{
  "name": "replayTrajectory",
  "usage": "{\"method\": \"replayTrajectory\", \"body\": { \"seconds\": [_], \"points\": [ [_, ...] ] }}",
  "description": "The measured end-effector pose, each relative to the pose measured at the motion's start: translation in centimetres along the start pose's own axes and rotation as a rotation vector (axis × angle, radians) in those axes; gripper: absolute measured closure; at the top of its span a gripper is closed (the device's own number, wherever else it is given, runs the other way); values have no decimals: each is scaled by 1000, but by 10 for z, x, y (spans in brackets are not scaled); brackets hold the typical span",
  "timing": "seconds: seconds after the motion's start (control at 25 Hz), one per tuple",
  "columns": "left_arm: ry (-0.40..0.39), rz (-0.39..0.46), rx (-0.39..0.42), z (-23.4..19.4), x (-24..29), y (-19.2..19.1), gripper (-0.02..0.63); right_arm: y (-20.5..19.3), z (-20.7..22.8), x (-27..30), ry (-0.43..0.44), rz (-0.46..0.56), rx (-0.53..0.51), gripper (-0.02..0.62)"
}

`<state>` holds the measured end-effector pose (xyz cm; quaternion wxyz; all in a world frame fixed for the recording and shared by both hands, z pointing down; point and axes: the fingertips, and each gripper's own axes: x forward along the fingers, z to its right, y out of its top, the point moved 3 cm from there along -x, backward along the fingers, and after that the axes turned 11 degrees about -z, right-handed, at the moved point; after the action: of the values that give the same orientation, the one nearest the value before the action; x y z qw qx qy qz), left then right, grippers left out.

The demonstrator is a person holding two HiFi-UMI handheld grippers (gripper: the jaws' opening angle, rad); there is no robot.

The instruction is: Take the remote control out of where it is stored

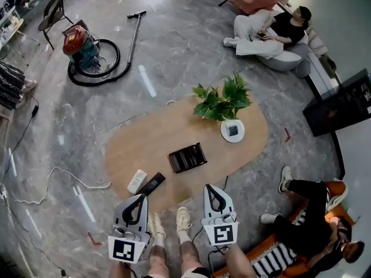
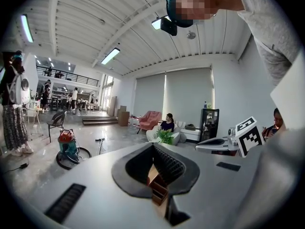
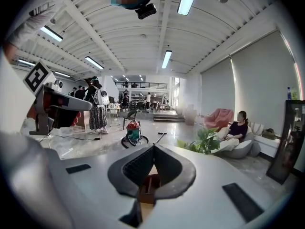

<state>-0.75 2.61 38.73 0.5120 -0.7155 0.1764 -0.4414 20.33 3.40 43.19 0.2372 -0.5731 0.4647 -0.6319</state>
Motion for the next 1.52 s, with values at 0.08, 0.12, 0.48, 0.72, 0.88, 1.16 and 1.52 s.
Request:
{"method": "replayTrajectory", "body": {
  "seconds": [0.08,0.12,0.48,0.72,0.88,1.16,1.52],
  "points": [
    [2,-1,1,-4,6,-7,601,-6,2,9,-1,0,2,588],
    [3,0,1,-6,9,-11,601,-9,2,13,-2,0,1,588],
    [1,-22,-7,-19,29,-43,601,-41,10,45,-29,-25,-14,588],
    [1,-28,-9,-26,33,-49,601,-47,12,66,-27,-62,-34,586],
    [3,-42,-14,-27,30,-54,601,-48,16,86,-13,-101,-32,586],
    [26,-50,-41,-34,25,-61,601,-47,25,129,10,-112,-33,549],
    [35,-48,-67,-36,22,-63,600,-71,34,174,30,-208,-55,502]
  ]
}}
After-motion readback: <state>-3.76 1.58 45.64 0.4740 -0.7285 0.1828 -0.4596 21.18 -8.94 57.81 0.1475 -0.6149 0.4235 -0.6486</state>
